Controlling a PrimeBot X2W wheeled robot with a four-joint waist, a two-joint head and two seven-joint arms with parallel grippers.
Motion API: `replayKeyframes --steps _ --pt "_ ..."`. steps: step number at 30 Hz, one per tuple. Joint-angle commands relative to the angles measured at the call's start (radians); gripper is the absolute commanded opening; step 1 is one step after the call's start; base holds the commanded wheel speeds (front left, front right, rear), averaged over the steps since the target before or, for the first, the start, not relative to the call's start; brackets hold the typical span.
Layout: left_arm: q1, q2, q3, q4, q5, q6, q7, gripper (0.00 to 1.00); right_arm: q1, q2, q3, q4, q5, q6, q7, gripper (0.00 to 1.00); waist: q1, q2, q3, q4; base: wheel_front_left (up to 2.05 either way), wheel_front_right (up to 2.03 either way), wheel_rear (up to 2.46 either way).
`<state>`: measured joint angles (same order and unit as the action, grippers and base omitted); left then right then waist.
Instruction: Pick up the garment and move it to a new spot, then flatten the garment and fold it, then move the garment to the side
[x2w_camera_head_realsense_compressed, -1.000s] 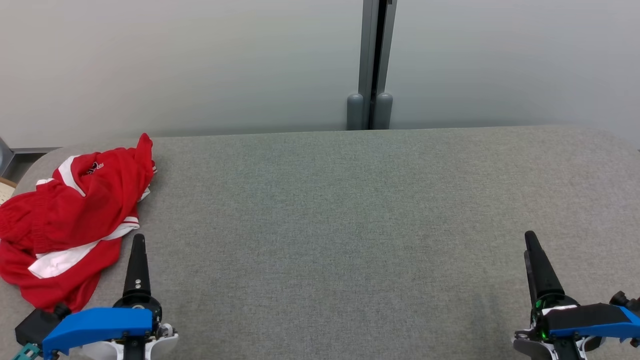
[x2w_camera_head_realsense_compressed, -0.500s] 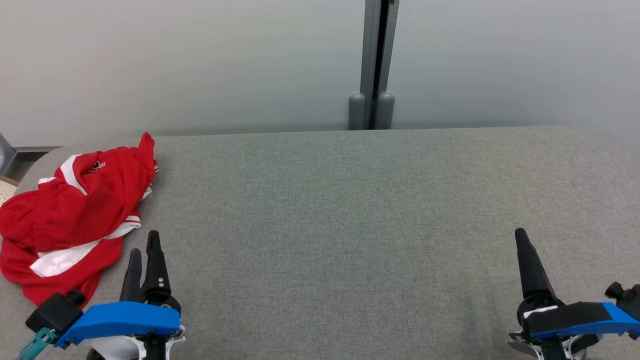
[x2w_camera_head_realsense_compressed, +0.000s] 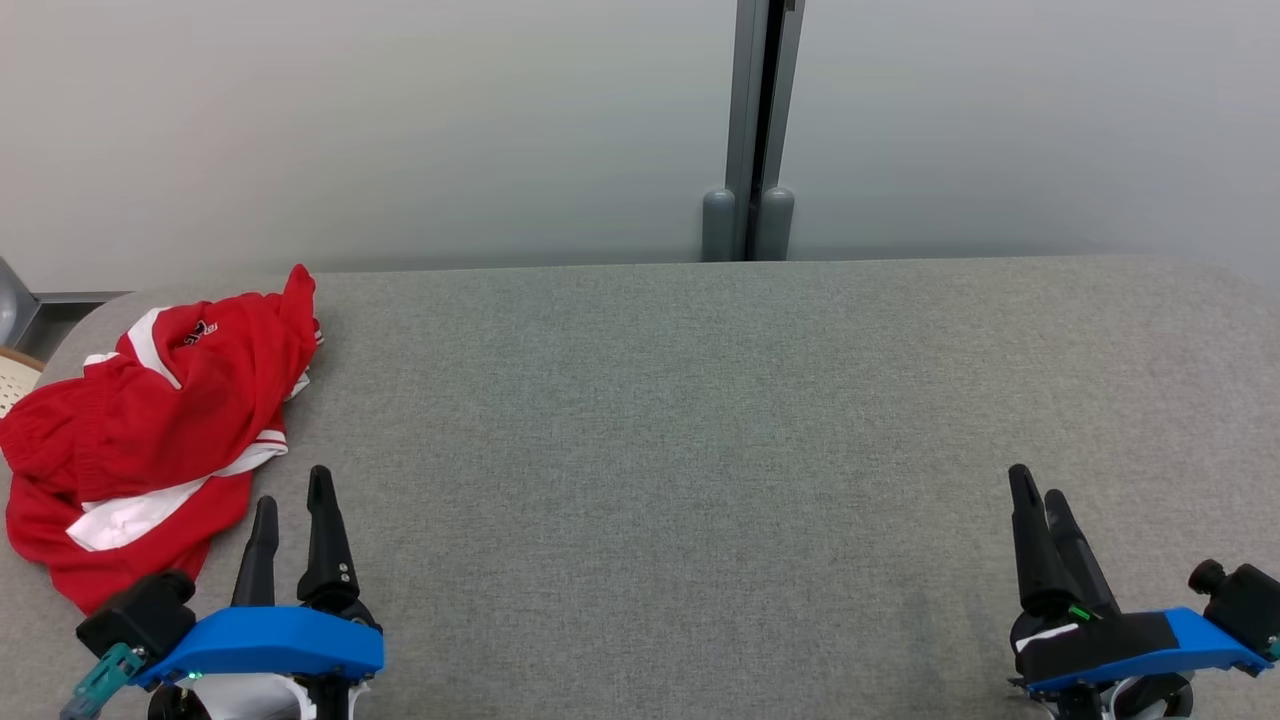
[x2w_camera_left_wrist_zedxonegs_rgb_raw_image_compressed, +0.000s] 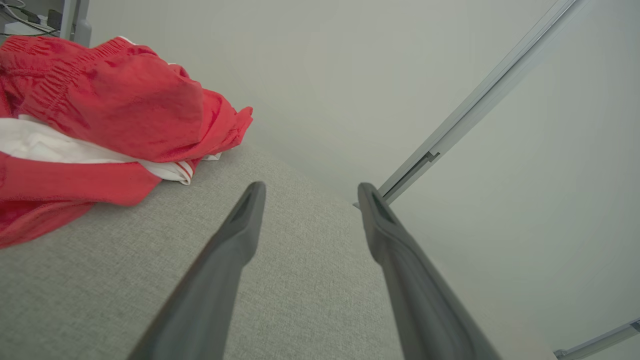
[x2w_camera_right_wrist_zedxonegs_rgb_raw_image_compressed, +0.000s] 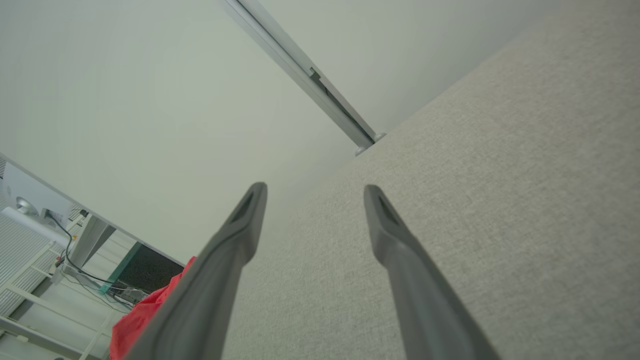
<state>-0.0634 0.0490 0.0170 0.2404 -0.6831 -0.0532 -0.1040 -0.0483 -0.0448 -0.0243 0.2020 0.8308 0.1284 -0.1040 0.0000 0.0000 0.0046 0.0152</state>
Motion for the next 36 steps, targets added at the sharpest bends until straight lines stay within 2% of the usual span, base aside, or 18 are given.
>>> replayKeyframes --steps 1,19,36 --pt "-0.023 0.008 -0.005 -0.007 0.038 0.004 -0.011 1.0 -0.002 -0.006 0.005 -0.006 -0.038 0.002 -0.011 1.0 0.0 0.0 -0.001 0.001 0.0 0.0 0.0" --pt "-0.02 0.02 -0.035 0.012 0.243 0.022 -0.06 1.0 0.001 -0.007 0.021 0.016 -0.253 0.002 -0.06 1.0 0.0 0.0 -0.005 0.01 0.0 0.0 0.0" --pt "-0.019 0.025 -0.053 0.035 0.392 0.038 -0.097 1.0 0.002 -0.007 0.032 0.036 -0.41 0.003 -0.098 1.0 0.0 0.0 -0.006 0.017 0.0 0.0 0.0"
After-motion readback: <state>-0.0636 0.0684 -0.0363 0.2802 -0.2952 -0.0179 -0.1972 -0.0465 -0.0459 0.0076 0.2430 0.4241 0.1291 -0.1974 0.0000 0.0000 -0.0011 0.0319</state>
